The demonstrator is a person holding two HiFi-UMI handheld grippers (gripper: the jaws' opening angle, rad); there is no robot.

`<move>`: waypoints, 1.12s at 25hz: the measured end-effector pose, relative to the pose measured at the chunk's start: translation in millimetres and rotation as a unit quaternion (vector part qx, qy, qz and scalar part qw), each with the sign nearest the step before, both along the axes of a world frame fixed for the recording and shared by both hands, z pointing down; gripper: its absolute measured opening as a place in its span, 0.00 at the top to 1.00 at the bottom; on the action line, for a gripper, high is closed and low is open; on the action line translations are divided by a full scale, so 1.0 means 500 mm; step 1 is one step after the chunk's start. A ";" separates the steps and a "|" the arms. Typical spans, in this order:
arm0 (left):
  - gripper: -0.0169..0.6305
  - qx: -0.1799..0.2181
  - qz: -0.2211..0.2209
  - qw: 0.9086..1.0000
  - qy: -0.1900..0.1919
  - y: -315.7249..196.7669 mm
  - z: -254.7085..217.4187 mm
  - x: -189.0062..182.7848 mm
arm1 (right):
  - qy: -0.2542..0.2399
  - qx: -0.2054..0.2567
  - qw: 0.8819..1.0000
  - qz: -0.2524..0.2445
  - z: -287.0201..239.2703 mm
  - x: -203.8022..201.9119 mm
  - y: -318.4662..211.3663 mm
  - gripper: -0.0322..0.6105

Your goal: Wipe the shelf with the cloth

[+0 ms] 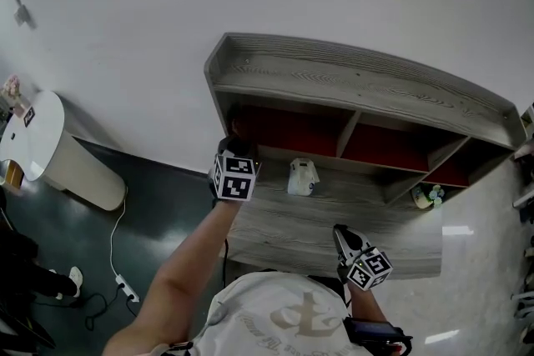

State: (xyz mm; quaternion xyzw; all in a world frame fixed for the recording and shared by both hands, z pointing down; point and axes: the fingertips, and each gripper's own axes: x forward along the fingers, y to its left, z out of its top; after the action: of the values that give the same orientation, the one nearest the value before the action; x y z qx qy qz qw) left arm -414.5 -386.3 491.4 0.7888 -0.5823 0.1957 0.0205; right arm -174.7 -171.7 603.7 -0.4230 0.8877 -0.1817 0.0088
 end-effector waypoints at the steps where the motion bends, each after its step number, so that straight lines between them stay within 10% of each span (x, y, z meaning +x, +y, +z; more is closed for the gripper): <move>1: 0.87 -0.001 -0.010 1.000 -0.008 -0.016 -0.004 -0.004 | 0.000 -0.001 1.000 0.000 0.001 0.000 -0.002 0.94; 15: 0.87 -0.092 -0.081 0.992 -0.025 -0.135 0.044 -0.006 | -0.002 -0.004 1.000 0.008 0.007 0.015 -0.015 0.94; 28: 0.88 -0.129 0.002 0.991 -0.032 -0.149 0.058 0.088 | 0.003 -0.016 1.000 0.020 0.029 0.060 -0.001 0.94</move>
State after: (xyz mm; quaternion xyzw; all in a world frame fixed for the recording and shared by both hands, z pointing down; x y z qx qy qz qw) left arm -370.7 -461.0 520.2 0.7739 -0.5513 0.2941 0.1031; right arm -144.6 -172.1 618.0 -0.4414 0.8759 -0.1948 0.0030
